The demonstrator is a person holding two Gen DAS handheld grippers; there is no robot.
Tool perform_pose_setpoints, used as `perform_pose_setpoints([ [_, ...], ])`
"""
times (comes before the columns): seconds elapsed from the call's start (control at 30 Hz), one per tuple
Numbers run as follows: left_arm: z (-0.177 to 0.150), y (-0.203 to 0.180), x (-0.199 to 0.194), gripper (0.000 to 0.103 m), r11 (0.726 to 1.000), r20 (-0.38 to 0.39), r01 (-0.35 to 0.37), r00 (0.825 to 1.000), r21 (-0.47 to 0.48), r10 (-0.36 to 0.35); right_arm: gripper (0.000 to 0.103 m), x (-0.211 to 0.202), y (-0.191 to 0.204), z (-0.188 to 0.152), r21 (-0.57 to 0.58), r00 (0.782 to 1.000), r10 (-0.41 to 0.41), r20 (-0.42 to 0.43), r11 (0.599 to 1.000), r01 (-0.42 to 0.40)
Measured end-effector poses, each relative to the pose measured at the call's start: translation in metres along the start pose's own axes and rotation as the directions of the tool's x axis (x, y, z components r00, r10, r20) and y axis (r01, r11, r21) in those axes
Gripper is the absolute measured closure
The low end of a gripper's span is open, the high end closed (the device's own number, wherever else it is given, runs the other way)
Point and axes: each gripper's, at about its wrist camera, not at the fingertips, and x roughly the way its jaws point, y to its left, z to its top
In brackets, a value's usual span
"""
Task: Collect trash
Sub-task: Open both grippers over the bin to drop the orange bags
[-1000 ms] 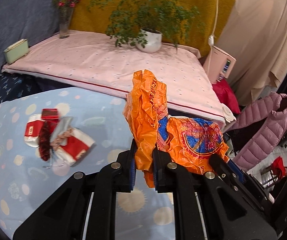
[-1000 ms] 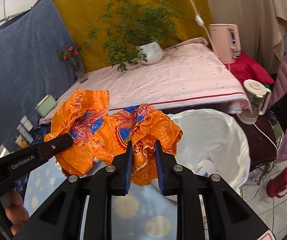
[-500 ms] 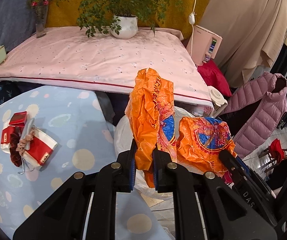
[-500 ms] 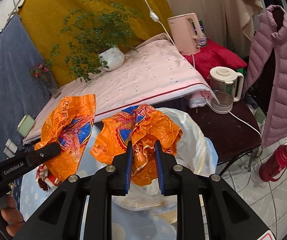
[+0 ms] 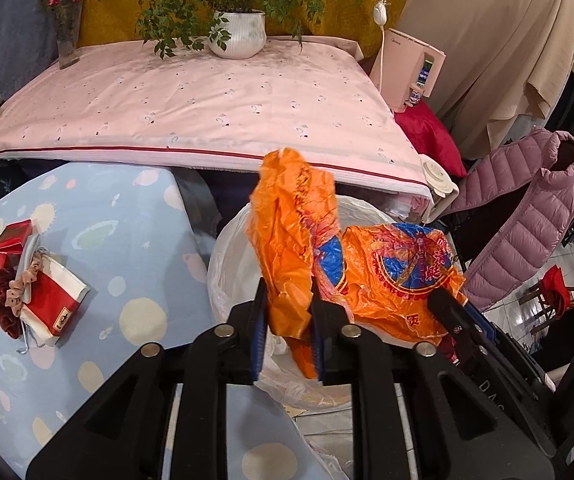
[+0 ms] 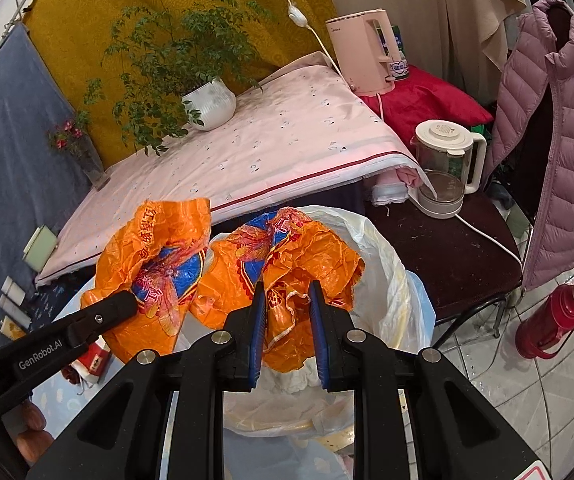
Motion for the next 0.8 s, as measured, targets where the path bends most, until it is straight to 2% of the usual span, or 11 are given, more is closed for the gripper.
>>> perform_pose_setpoints([
  [0.03,0.000,0.002,0.001,0.070,1.000,-0.001,-0.001,1.000,-0.006,0.001,0.083,0.001,0.000,0.000,0.000,1.000,0.000,-0.001,1.000,0.000],
  [0.1,0.000,0.004,0.001,0.056,1.000,0.009,-0.009,1.000,-0.018,0.009,0.082,0.003,0.001,0.001,-0.001,1.000,0.001,-0.003,1.000,-0.001],
  [0.2,0.001,0.006,0.001,0.049,1.000,0.016,-0.020,1.000,-0.019,0.020,0.078,0.007,0.002,0.002,-0.002,1.000,0.001,-0.006,1.000,-0.001],
  [0.3,0.000,0.010,0.002,0.047,0.999,0.014,-0.026,1.000,-0.026,0.027,0.072,0.011,0.007,0.001,-0.008,1.000,0.005,-0.014,1.000,-0.005],
  [0.5,-0.002,0.020,0.003,0.044,0.998,0.010,-0.043,0.999,-0.041,0.043,0.065,0.013,0.015,-0.001,-0.018,1.000,0.007,-0.016,1.000,-0.007],
  [0.8,-0.008,0.039,-0.003,0.044,0.996,0.013,-0.058,0.998,-0.072,0.059,0.063,0.012,0.022,-0.006,-0.030,1.000,0.002,-0.026,1.000,-0.003],
])
